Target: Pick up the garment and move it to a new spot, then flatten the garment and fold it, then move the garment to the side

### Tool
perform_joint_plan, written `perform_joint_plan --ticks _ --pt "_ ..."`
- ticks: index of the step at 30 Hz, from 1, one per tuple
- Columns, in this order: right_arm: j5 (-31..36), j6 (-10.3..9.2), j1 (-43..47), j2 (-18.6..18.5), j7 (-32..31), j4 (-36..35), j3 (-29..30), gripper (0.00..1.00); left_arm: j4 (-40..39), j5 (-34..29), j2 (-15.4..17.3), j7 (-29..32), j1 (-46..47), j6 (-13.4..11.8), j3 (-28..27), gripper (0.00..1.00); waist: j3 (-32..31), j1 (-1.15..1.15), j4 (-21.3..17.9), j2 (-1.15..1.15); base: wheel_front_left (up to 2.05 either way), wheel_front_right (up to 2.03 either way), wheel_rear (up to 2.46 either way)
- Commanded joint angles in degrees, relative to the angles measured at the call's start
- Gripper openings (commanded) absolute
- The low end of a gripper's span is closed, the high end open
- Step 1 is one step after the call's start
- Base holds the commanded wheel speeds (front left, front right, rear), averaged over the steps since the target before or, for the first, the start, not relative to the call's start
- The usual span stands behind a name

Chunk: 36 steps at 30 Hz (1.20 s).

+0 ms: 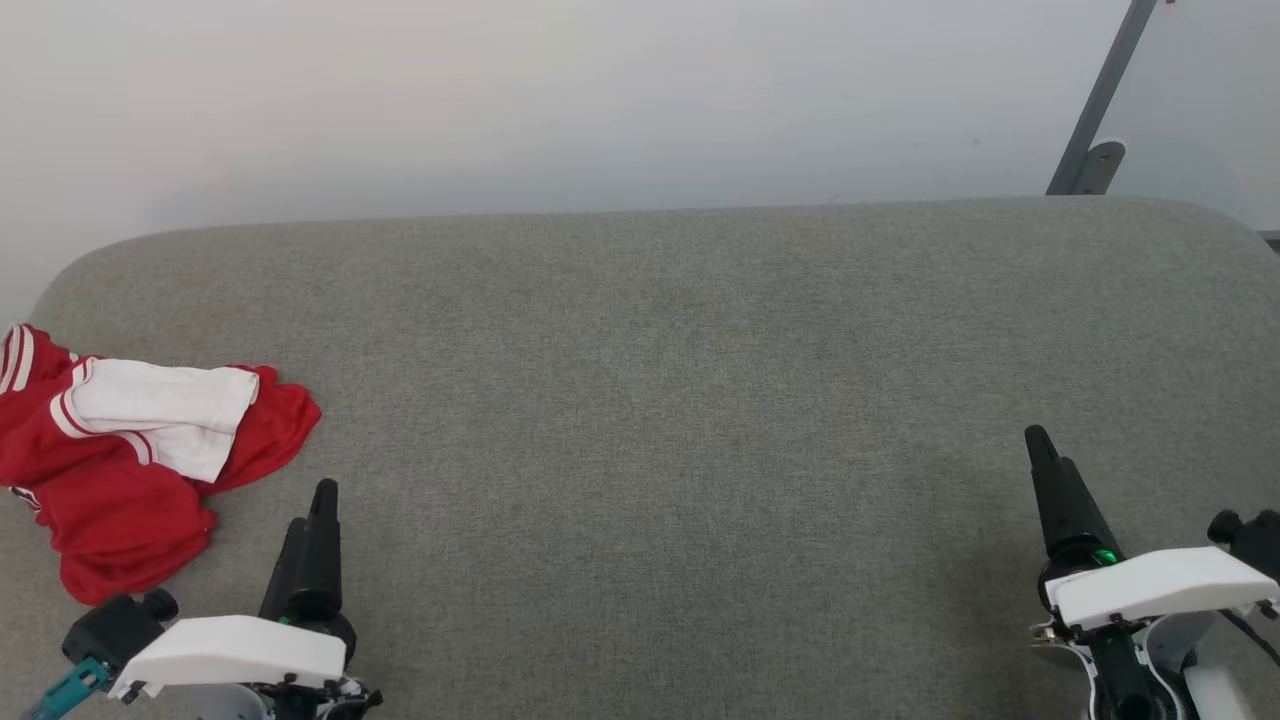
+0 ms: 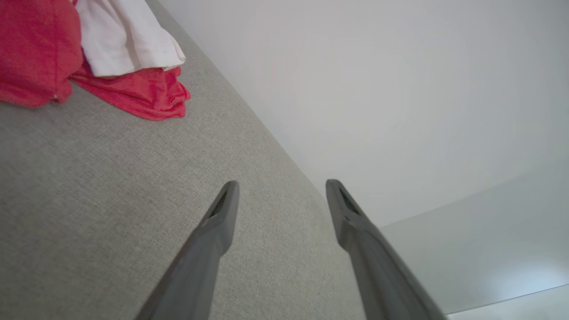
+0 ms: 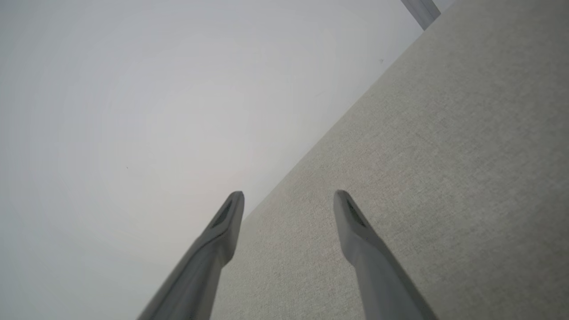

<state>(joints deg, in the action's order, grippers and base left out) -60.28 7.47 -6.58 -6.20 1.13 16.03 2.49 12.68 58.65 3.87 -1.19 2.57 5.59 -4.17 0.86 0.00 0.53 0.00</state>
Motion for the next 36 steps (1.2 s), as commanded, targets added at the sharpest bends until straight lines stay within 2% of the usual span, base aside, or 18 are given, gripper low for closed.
perform_joint_plan --ticks 1,7,14,36 --pt "3.11 0.02 -1.69 -0.44 0.71 -1.45 -0.06 1.0 -1.29 -3.05 0.72 -0.63 0.24 -0.53 0.53 1.0 0.07 0.0 0.06 0.0 0.0 0.0 0.0" --pt "11.75 0.02 -1.17 -0.02 1.96 -1.72 0.37 1.0 -2.13 -9.19 1.66 -1.9 -0.27 -2.44 2.31 1.0 0.31 0.0 0.24 0.0 0.0 0.0 0.0" --pt "18.42 0.02 -1.72 -0.09 3.36 -0.34 -0.31 1.0 -2.34 -14.76 2.76 -3.28 -0.82 -4.37 4.34 1.0 0.54 0.0 0.44 0.0 0.0 0.0 0.0" --pt "31.56 0.02 -2.52 -0.45 6.99 1.48 -1.65 1.0 -4.38 -28.53 4.53 -6.88 -1.73 -7.7 8.16 1.0 1.05 0.0 1.32 0.0 0.0 0.0 0.0"
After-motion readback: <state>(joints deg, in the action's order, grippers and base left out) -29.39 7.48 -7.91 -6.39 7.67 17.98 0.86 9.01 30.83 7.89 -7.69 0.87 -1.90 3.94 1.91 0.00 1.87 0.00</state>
